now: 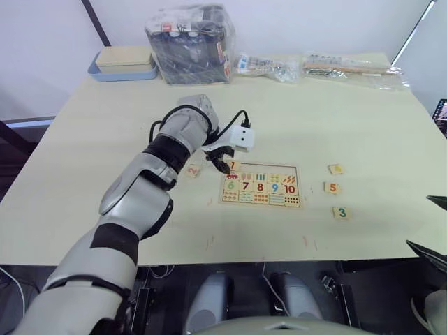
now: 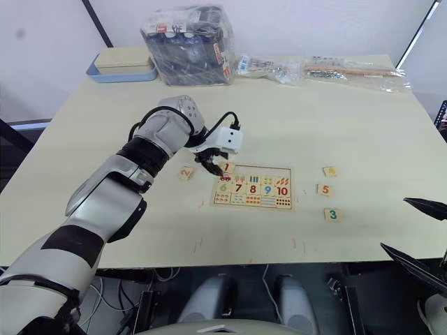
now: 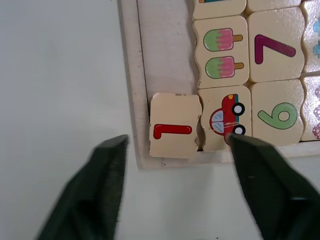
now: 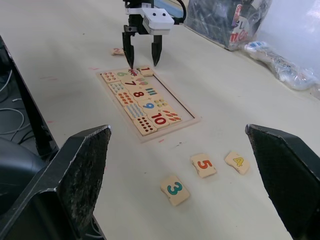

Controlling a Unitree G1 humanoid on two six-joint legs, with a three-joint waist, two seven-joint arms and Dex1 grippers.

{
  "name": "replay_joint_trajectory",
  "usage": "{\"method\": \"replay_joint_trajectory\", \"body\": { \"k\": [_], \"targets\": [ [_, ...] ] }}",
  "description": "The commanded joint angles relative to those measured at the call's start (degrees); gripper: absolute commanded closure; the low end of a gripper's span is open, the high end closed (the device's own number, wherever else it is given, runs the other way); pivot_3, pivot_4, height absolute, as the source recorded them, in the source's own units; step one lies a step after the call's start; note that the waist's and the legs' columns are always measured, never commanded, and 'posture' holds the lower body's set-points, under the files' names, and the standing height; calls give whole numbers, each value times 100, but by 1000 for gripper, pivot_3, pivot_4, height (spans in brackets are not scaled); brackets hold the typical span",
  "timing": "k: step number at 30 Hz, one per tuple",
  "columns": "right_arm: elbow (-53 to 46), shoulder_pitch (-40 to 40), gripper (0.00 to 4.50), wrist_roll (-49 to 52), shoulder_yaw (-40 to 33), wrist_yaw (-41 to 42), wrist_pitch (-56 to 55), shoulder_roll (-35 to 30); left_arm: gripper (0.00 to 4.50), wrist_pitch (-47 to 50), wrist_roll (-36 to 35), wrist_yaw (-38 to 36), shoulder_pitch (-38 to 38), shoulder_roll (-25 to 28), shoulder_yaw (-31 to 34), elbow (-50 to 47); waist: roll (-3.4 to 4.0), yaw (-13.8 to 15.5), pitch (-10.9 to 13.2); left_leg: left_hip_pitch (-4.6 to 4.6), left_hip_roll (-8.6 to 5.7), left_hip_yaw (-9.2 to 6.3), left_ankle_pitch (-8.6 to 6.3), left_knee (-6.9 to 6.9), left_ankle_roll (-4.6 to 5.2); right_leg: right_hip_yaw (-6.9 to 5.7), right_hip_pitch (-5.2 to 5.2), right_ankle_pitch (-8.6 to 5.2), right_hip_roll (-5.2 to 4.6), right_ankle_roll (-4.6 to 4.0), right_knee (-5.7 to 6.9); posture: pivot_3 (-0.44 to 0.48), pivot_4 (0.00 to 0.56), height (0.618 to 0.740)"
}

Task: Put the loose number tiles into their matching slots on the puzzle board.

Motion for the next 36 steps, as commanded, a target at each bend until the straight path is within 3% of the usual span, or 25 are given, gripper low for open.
{"method": "replay_joint_trajectory", "body": {
  "k": [1, 6, 20, 27, 28, 36],
  "targets": [
    [-144, -22, 0, 62, -27, -15, -31, -85, 1253, 46, -153, -112, -260, 139, 299, -154, 0, -2, 0, 0, 0, 0, 0, 0, 0, 0, 0, 0, 0, 0, 0, 0, 150, 740],
    [-129, -76, 0, 31, 24, -40, -50, -81, 1253, 168, -578, -210, -348, 263, 755, -77, 1, 1, -1, -1, 0, -1, 0, 3, 0, -1, 0, 0, 0, 0, 1, 0, 150, 740],
    [-125, -180, 0, -21, 118, -109, -71, -61, 1253, -1364, -1173, 493, -45, 196, 1461, 732, 3, 5, -2, 0, -3, -1, 0, 4, 1, 0, 0, 2, -2, 1, 3, 0, 150, 740],
    [-143, -180, 0, -44, 164, -146, -104, -6, 4251, -1870, -1099, 819, 133, 167, 1507, 1075, 3, -1, -2, 1, -4, -1, 0, 4, 1, 1, 0, 3, -2, 3, 4, 0, 150, 740],
    [-146, -176, 0, -49, 173, -151, -113, 5, 4452, -1884, -1083, 852, 146, 157, 1507, 1124, 3, 1, -2, 1, -4, -1, 0, 4, 1, 1, 0, 3, -2, 3, 5, 0, 150, 740],
    [-144, -150, 0, -65, 204, -166, -160, 58, 4452, -1987, -973, 1069, 237, 114, 1442, 1277, 3, 2, -2, 0, -7, 0, 0, 6, 1, 1, 1, 5, -2, 6, 4, 0, 150, 740]
  ]
}}
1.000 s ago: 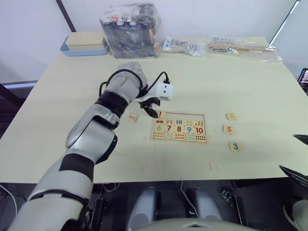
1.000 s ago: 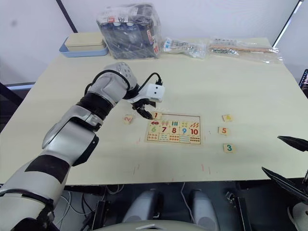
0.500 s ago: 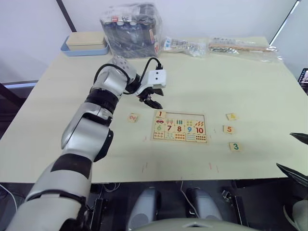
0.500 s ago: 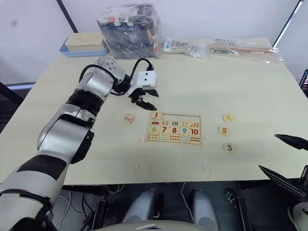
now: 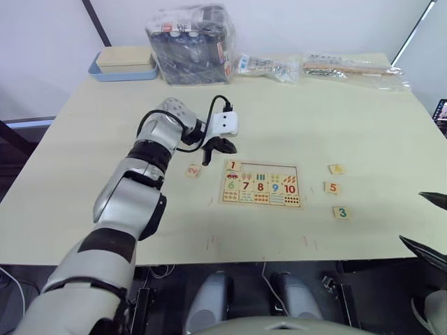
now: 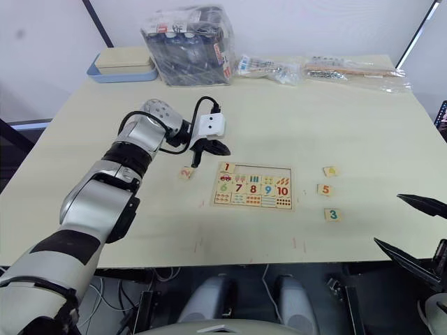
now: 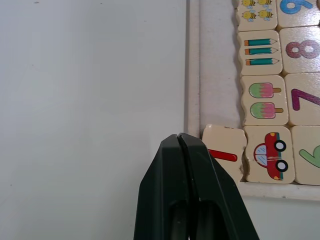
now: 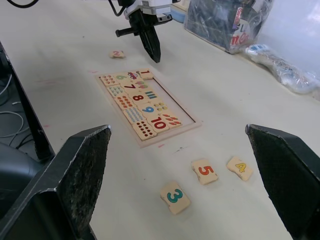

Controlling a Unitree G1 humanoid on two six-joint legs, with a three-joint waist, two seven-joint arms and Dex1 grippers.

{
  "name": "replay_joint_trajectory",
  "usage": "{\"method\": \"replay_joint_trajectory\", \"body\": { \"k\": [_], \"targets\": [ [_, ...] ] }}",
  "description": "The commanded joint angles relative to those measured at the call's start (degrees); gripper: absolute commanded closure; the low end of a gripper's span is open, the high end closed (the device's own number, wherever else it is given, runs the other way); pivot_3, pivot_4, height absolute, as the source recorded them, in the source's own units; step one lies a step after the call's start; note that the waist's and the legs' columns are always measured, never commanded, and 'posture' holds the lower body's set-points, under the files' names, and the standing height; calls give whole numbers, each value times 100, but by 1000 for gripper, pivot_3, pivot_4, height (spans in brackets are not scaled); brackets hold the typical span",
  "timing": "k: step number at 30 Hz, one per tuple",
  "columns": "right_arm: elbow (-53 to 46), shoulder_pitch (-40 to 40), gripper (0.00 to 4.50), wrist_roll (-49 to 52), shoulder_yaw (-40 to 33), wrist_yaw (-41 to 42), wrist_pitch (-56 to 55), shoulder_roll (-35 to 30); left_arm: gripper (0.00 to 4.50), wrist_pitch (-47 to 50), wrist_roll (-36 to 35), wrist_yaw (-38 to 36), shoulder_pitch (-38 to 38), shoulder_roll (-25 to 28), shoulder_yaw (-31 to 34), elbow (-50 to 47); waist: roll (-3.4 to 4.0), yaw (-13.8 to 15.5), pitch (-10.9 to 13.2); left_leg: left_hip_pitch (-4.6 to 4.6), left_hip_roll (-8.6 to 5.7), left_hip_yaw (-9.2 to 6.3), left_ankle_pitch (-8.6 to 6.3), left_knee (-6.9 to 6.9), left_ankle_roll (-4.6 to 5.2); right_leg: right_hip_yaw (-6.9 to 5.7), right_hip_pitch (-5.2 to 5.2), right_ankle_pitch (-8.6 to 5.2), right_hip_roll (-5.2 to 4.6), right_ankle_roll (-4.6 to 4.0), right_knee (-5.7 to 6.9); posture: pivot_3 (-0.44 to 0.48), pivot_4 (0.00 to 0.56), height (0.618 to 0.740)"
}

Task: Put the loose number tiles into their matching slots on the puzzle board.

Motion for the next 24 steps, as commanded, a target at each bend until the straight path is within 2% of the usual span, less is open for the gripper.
{"method": "replay_joint_trajectory", "body": {
  "k": [1, 24],
  "targets": [
    [-143, 22, 0, 44, -65, -31, -135, 35, 4452, -112, 93, 160, -7, -1, 19, 25, 0, -2, 0, 0, 0, 0, 0, 0, 0, 0, 0, 0, 0, 0, 0, 0, 150, 740],
    [-146, 78, 0, 68, -62, -47, -180, 26, 4452, -187, 370, 204, 213, 5, 2, 136, 0, -2, 0, 1, -1, 0, 0, 1, 0, 1, 0, 1, 0, 1, 2, 0, 150, 740]
  ]
}}
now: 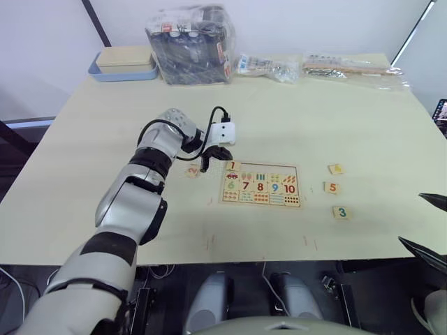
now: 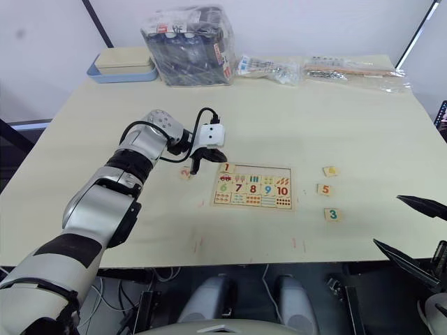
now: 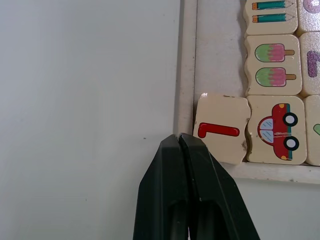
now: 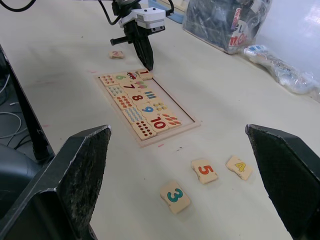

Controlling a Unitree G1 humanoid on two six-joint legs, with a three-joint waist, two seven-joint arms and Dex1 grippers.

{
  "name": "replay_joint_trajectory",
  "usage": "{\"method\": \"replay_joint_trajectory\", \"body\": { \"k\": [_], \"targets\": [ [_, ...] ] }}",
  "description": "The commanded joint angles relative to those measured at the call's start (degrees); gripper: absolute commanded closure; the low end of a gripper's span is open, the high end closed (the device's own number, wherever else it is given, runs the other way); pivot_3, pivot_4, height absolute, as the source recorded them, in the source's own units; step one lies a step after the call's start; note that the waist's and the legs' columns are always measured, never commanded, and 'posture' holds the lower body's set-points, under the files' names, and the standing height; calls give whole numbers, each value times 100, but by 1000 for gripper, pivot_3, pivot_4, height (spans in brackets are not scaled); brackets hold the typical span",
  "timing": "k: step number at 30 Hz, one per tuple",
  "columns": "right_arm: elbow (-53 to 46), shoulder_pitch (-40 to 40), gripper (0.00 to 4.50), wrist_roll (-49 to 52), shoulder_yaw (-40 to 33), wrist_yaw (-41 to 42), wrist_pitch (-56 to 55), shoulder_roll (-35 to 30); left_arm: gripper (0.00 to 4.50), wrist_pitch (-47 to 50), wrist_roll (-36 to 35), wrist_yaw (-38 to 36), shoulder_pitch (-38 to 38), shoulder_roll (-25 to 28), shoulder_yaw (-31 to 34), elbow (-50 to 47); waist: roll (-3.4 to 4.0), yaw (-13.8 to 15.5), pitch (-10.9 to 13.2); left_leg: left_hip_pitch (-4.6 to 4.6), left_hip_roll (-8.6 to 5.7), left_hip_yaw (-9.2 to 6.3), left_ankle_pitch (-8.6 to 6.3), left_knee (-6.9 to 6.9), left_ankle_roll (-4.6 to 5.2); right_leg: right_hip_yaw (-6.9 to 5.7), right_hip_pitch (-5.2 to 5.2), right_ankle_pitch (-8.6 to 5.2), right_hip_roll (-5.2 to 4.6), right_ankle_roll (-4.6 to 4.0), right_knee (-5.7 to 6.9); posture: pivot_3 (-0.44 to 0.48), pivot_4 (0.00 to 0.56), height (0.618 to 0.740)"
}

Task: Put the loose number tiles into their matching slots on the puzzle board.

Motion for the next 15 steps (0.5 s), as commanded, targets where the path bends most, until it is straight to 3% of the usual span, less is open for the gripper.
{"method": "replay_joint_trajectory", "body": {
  "k": [1, 15],
  "targets": [
    [-143, 19, 0, 73, -80, -21, -71, -24, 4452, -62, 11, -23, -22, 23, 12, -30, 0, 0, 0, 0, 0, 0, 0, 0, 0, 0, 0, 0, 0, 0, 0, 0, 150, 740],
    [-118, -37, 0, 48, -29, -35, -78, -24, 4452, -17, 30, -116, 22, 25, 15, -81, 0, 0, 0, 0, 0, 0, 0, 0, 0, 0, 0, 0, 0, 0, 1, 0, 150, 740]
  ]
}}
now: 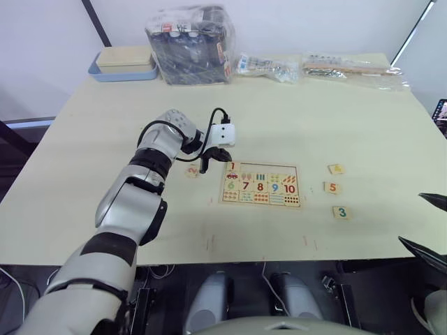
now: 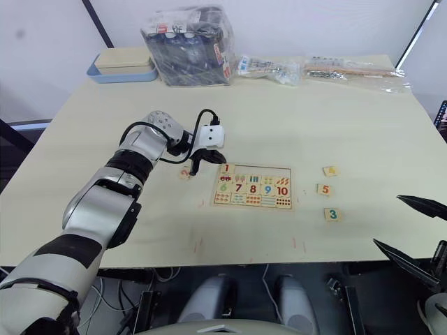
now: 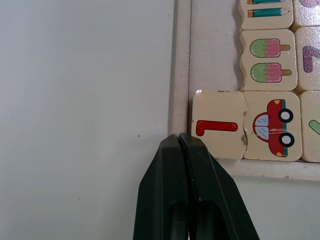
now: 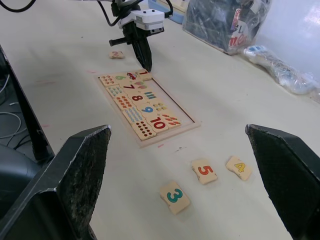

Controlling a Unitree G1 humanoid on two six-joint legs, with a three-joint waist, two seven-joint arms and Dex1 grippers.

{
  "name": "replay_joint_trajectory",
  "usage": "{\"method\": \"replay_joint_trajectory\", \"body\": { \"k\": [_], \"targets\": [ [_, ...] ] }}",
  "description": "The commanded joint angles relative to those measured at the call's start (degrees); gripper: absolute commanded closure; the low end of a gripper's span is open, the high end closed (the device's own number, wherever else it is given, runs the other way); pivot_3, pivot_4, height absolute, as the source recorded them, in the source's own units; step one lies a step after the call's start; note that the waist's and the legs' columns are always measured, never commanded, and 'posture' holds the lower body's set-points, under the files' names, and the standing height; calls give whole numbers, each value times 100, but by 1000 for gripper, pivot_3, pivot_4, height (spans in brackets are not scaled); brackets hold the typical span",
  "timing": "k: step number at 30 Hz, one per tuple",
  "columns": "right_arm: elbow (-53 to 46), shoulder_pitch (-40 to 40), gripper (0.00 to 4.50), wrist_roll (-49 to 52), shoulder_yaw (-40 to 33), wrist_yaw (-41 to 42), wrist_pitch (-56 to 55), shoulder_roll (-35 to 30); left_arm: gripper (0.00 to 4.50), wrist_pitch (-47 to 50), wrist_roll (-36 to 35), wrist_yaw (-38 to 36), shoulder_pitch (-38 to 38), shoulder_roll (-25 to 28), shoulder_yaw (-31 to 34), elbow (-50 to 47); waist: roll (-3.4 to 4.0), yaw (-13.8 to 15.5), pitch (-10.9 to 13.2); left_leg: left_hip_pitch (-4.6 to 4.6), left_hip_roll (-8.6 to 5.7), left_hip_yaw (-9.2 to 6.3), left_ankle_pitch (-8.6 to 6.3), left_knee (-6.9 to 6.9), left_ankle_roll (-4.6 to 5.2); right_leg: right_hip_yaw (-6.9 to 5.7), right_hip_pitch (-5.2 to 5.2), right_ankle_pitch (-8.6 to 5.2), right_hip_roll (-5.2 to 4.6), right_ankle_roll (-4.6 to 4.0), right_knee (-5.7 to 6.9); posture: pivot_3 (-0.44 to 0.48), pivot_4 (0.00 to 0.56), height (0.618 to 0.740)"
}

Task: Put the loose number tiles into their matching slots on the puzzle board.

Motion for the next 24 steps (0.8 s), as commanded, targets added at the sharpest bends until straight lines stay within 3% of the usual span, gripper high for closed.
{"method": "replay_joint_trajectory", "body": {
  "k": [1, 11, 15, 20, 24],
  "targets": [
    [-117, -19, 0, 48, -28, -37, -76, -27, 4452, -19, -1, -2, -9, 24, 14, -70, 0, 0, 0, 1, 0, 0, 0, 0, 0, 0, 0, 0, 0, 0, 0, 0, 150, 740],
    [-124, -42, 0, 45, 0, -55, -87, -27, 4452, 47, -87, 133, -9, 67, 140, -96, 0, 0, 0, 1, 0, 0, 0, 1, 0, 0, 0, 0, 0, 0, 3, 0, 150, 740],
    [-212, -15, 0, 58, 28, -140, -81, 45, 4452, 321, -627, -100, 111, 193, 580, -390, 0, -4, 0, 2, 1, 0, 0, 2, 0, 1, 0, 0, 0, 0, 4, 0, 150, 740],
    [-375, -218, 0, 69, 260, -782, 119, 203, 4452, 1589, -1475, 31, 825, 431, 1351, -1903, 1, -12, -1, 5, 6, 0, 0, 2, 0, 3, 0, 0, -2, -1, 10, 0, 150, 740],
    [-478, -458, 0, -155, 497, -1333, 120, 326, 4452, 2903, -1939, 572, 1718, 538, 1825, -3646, 4, -3, -3, 11, 4, 3, 0, 2, -1, 9, 0, 0, -10, -2, 18, 0, 150, 740]
  ]
}}
